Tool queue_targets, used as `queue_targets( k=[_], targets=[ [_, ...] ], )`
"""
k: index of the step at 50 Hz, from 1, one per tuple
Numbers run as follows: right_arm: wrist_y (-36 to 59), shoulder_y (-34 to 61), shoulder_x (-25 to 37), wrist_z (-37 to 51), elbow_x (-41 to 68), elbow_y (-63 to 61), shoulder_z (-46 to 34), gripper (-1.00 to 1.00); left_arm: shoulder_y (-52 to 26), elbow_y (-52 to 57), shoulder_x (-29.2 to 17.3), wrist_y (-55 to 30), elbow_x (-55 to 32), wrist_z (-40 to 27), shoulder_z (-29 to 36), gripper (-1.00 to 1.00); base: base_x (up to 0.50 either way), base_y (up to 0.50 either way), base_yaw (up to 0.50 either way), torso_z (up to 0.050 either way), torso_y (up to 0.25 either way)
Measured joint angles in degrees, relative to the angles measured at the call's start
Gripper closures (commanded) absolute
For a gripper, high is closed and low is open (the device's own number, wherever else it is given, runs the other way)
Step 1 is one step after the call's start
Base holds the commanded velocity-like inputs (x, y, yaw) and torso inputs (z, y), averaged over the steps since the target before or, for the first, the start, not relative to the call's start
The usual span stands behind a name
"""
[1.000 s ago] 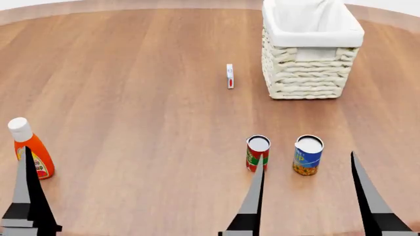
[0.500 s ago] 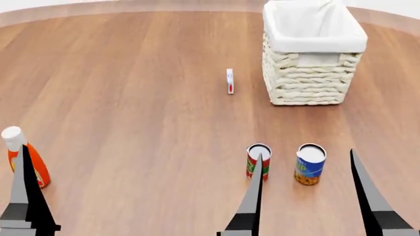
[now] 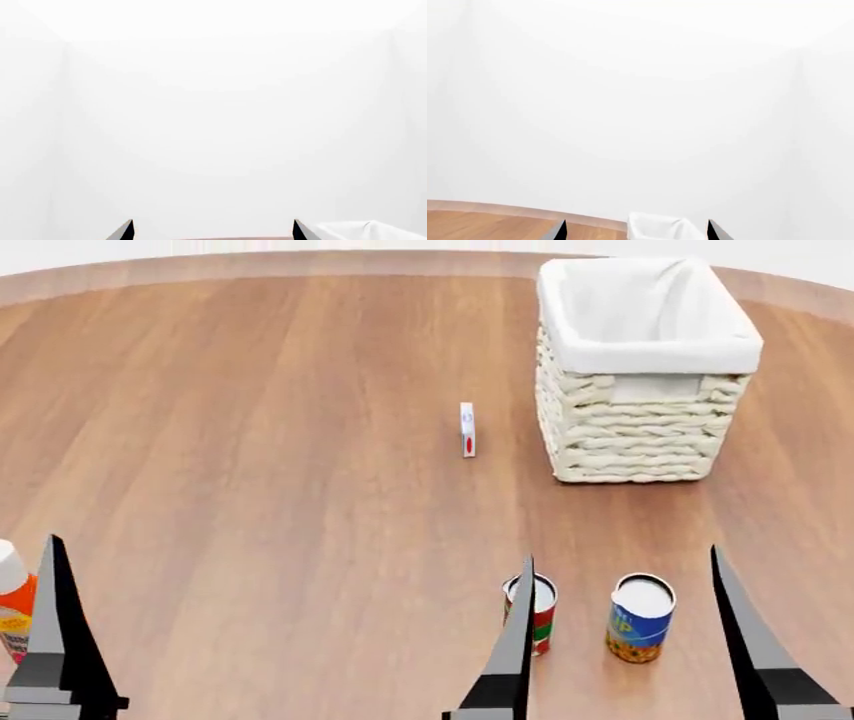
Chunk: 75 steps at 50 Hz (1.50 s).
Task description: Pick up the alphabet soup and the cream cheese box, and put them in the basket.
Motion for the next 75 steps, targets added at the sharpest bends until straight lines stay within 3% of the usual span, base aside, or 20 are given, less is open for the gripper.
queue_targets(
  k=[75],
  targets=[
    [0.0, 1.0, 3.0, 3.2, 4.0, 1.2, -1.4, -1.0, 0.2, -1.5, -2.7, 0.7, -1.8, -2.9, 1.6, -1.0, 0.17, 0.0, 0.0, 0.0, 0.0]
  ],
)
